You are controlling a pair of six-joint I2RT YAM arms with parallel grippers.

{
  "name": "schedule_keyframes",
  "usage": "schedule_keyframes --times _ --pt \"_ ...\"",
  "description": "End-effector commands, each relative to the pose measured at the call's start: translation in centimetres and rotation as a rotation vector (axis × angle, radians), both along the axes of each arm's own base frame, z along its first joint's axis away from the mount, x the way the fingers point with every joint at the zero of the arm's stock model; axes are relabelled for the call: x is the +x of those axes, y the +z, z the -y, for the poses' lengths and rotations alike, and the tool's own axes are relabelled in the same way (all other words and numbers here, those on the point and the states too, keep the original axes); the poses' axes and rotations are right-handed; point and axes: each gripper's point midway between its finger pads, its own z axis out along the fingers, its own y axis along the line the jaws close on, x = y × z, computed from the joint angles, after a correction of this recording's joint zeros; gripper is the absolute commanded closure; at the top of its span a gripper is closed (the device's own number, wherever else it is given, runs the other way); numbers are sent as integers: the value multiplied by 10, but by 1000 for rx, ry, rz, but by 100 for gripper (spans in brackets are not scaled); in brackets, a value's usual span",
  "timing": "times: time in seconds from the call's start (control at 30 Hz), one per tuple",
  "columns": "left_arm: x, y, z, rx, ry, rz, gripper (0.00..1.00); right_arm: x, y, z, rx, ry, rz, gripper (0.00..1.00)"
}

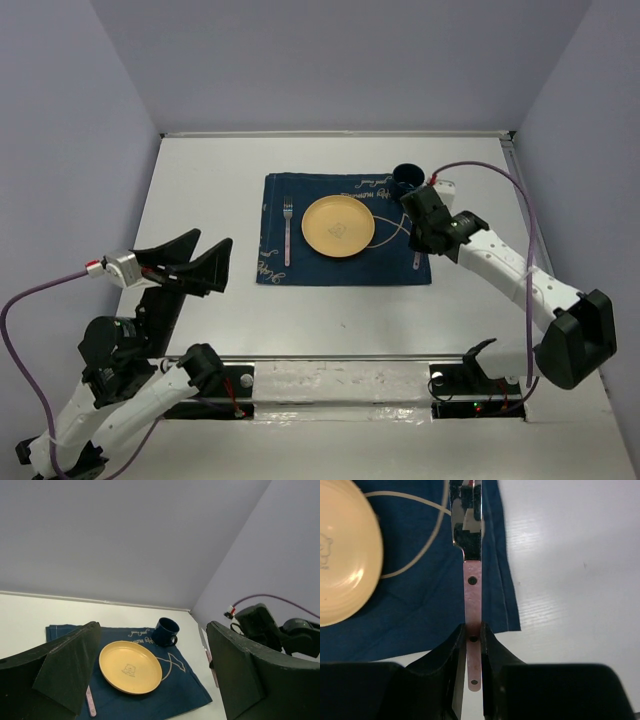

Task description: Set the dinner table for one person

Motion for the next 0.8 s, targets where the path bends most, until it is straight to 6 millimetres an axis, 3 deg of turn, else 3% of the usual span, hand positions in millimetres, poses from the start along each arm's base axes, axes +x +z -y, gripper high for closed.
schedule_keyframes --times 0.0,0.1,0.2,0.4,0.53,0.77 --pt "10 0 9 35 16 1 1 23 31 -33 -58 226 35 100" --pt "14 -3 11 51 26 -12 1 36 28 -71 -6 386 21 100" --pt "20 -8 15 71 37 -27 1 49 11 -90 2 454 -11 100" --pt "29 -16 21 109 51 -57 1 74 -23 -107 -13 471 -41 100" --pt "31 -18 22 116 57 -62 1 87 -48 -95 -27 418 -84 100" --pt "33 -19 25 128 53 -67 1 98 -70 -84 16 342 -101 100"
